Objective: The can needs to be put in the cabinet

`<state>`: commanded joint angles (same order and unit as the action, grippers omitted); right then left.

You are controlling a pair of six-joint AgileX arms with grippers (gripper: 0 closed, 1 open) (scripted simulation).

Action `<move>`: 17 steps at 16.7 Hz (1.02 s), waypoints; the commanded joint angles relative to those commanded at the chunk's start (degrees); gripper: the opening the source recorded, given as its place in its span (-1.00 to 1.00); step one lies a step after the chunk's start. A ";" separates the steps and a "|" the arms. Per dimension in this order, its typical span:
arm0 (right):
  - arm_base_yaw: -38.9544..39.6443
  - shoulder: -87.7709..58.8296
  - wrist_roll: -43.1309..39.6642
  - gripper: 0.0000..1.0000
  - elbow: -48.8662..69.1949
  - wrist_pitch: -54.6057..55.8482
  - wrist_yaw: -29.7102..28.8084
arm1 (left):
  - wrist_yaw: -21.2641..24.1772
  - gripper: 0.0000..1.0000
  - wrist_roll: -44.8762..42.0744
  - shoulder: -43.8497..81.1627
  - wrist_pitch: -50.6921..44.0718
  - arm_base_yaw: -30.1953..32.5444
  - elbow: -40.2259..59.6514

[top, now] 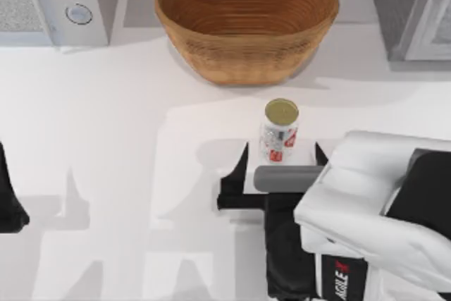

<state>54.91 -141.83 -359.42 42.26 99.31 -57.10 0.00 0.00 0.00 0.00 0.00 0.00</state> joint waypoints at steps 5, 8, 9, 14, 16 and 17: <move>-1.87 -0.17 0.01 1.00 1.82 -1.64 1.85 | 0.00 1.00 0.00 0.00 0.00 0.00 0.00; -5.63 -0.83 -0.06 1.00 6.16 -5.23 5.63 | 0.00 1.00 0.00 0.00 0.00 0.00 0.00; -6.78 -1.02 -0.07 1.00 7.46 -6.32 6.77 | 0.00 1.00 0.00 0.00 0.00 0.00 0.00; -8.07 -1.24 -0.07 1.00 8.93 -7.56 8.06 | 0.00 1.00 0.00 0.00 0.00 0.00 0.00; -8.07 -1.24 -0.07 0.70 8.93 -7.56 8.06 | 0.00 1.00 0.00 0.00 0.00 0.00 0.00; -8.07 -1.24 -0.07 0.55 8.93 -7.56 8.06 | 0.00 1.00 0.00 0.00 0.00 0.00 0.00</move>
<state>46.84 -143.07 -359.49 51.19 91.75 -49.04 0.00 0.00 0.00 0.00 0.00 0.00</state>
